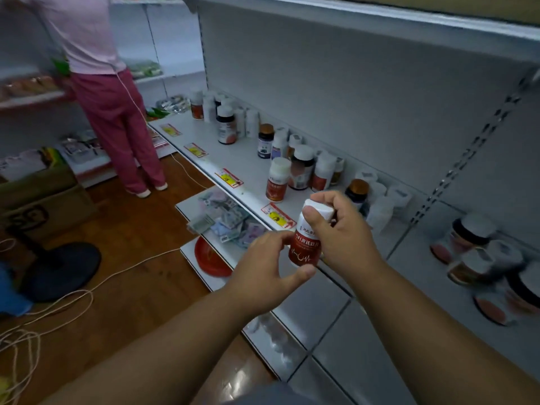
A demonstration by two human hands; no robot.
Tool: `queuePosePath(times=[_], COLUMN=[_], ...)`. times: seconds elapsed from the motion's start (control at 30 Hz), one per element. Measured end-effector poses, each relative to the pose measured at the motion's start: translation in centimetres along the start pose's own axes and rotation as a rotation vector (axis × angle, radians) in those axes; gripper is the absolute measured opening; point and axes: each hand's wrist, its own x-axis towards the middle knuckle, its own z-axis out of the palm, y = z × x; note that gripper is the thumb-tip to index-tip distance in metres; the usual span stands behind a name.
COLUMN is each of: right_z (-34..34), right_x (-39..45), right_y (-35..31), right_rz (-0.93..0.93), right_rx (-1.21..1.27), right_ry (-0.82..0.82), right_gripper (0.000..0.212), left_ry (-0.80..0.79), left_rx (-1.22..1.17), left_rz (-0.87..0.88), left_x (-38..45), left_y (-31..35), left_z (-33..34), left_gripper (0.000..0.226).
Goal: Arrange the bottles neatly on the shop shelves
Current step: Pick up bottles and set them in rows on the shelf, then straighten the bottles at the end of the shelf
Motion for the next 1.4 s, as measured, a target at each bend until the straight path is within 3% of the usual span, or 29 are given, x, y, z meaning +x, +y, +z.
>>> queuePosePath(times=[0.17,0.37,0.5,0.6,0.7,0.87,1.23,1.4], right_z=[1.3,3.4,5.7,7.0,7.8,9.3,10.4,10.1], right_x=[7.0,13.0,14.3,14.5,14.2,13.6,13.7,12.7], right_y=[1.1,2.7,3.7,3.8,3.9,4.2,4.1,2.6], right_rz=[0.037,0.073,0.137,0.153,0.205,0.233,0.194,0.074], right_rx=[-0.150,-0.425,-0.507,-0.577,-0.653,-0.674,-0.759,-0.828], right_ry=[0.069,0.141,0.181,0.168,0.178,0.258,0.300,0.368], right_gripper=[0.023,0.032,0.029,0.029,0.042,0.048,0.056,0.058], left_ry=[-0.004,0.182,0.050,-0.131,-0.335,-0.465,-0.488,-0.314], left_rx=[0.100,0.304,0.376,0.394,0.396,0.371,0.360,0.296], left_rz=[0.040,0.262,0.458,0.604,0.656,0.737,0.765,0.887], left_x=[7.8,17.2,22.5,24.9,26.5,28.0,28.6,27.3], left_y=[-3.1,-6.5,-8.7,-10.2,-10.9,-11.5,-12.0,-11.3], left_z=[-2.5,-5.1,-5.3,-5.2,-5.1,-5.3,-6.2,-7.3], left_gripper=[0.069,0.038,0.056,0.057,0.066,0.070,0.073,0.063])
